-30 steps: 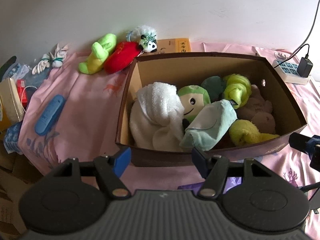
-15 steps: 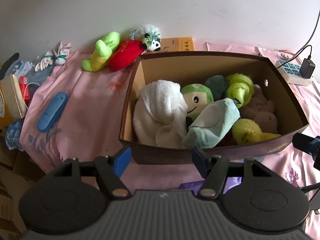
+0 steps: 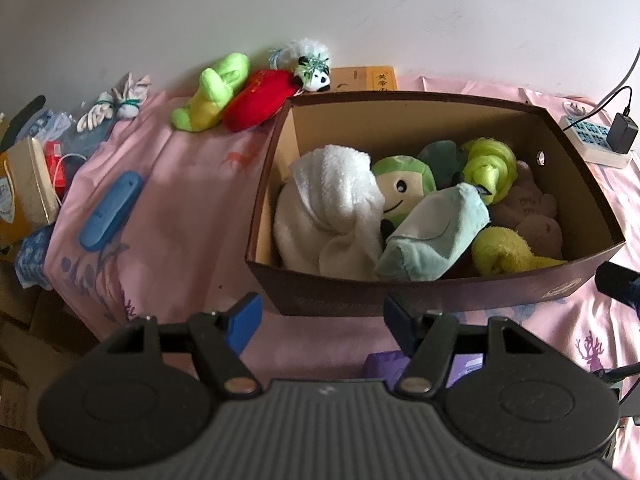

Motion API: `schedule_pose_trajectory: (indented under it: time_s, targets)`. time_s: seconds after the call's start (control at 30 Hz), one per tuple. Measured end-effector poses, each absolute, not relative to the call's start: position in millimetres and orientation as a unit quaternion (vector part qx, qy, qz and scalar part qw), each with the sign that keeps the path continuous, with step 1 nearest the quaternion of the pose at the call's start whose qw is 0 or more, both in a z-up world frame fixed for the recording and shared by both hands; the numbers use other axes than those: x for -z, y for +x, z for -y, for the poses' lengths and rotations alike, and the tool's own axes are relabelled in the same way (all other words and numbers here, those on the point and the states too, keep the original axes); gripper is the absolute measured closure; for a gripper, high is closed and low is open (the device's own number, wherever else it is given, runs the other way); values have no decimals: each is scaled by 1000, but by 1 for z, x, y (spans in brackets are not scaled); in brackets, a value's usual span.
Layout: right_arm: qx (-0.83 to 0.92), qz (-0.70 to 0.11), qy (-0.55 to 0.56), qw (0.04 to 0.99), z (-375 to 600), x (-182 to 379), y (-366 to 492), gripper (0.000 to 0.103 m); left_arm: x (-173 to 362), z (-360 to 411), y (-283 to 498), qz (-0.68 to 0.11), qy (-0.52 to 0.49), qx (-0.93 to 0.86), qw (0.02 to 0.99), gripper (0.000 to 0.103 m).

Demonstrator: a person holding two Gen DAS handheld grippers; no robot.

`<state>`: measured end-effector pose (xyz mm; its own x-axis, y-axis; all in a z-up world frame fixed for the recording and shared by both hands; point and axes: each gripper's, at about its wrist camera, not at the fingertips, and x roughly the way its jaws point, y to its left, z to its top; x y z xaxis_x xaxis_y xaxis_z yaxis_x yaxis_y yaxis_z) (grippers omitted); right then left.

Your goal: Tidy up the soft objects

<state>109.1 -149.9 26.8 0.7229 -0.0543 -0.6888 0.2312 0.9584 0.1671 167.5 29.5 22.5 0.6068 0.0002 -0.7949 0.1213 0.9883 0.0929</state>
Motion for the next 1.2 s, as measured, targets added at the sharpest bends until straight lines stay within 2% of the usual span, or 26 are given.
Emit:
schedule_pose_trajectory:
  time_s: [1.2]
  targets:
    - [82, -376, 107, 917, 143, -24, 90, 67, -14, -32, 153, -440, 86, 37, 893, 37]
